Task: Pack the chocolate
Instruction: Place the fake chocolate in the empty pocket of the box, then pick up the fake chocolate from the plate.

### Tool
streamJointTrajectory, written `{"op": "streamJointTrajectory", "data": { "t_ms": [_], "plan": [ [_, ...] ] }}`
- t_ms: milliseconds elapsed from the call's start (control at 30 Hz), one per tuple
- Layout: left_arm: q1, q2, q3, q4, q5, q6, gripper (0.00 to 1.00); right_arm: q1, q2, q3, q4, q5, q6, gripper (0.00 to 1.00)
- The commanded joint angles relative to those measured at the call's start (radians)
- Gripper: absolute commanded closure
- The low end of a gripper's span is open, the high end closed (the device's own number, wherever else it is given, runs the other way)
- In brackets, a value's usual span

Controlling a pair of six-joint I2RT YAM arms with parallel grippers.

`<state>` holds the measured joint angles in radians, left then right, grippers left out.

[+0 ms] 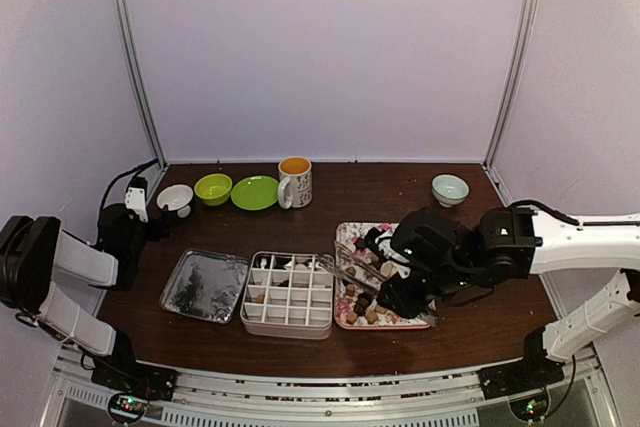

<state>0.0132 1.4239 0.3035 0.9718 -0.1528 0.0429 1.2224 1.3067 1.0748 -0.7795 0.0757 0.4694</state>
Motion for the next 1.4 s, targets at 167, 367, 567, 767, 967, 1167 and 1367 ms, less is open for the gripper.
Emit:
{"op": "streamJointTrajectory", "data": {
  "t_ms": [167, 367, 567, 767, 967, 1167, 1367],
  "plan": [
    [0.007, 0.001, 0.022, 0.051, -0.002, -0.006, 0.02, -0.01, -0.114, -0.098, -0.128, -0.025, -0.027, 0.63],
    [0.007, 0.001, 0.022, 0.052, -0.001, -0.006, 0.02, -0.01, -0.073, -0.096, -0.106, -0.026, -0.034, 0.63],
    [0.006, 0.001, 0.022, 0.052, -0.001, -0.006, 0.02, -0.026, -0.019, -0.1, -0.094, -0.018, -0.037, 0.63],
    [0.007, 0.001, 0.022, 0.051, -0.002, -0.006, 0.02, -0.043, 0.005, -0.115, -0.07, -0.038, -0.042, 0.63],
    [0.007, 0.001, 0.022, 0.052, -0.002, -0.006, 0.02, -0.055, 0.028, -0.104, -0.058, -0.045, -0.059, 0.67],
    [0.006, 0.001, 0.022, 0.053, -0.002, -0.007, 0.02, -0.062, 0.05, -0.094, -0.051, -0.048, -0.072, 0.67],
    [0.007, 0.001, 0.022, 0.052, -0.001, -0.006, 0.02, -0.065, 0.072, -0.076, -0.036, -0.054, -0.072, 0.72]
  ]
}}
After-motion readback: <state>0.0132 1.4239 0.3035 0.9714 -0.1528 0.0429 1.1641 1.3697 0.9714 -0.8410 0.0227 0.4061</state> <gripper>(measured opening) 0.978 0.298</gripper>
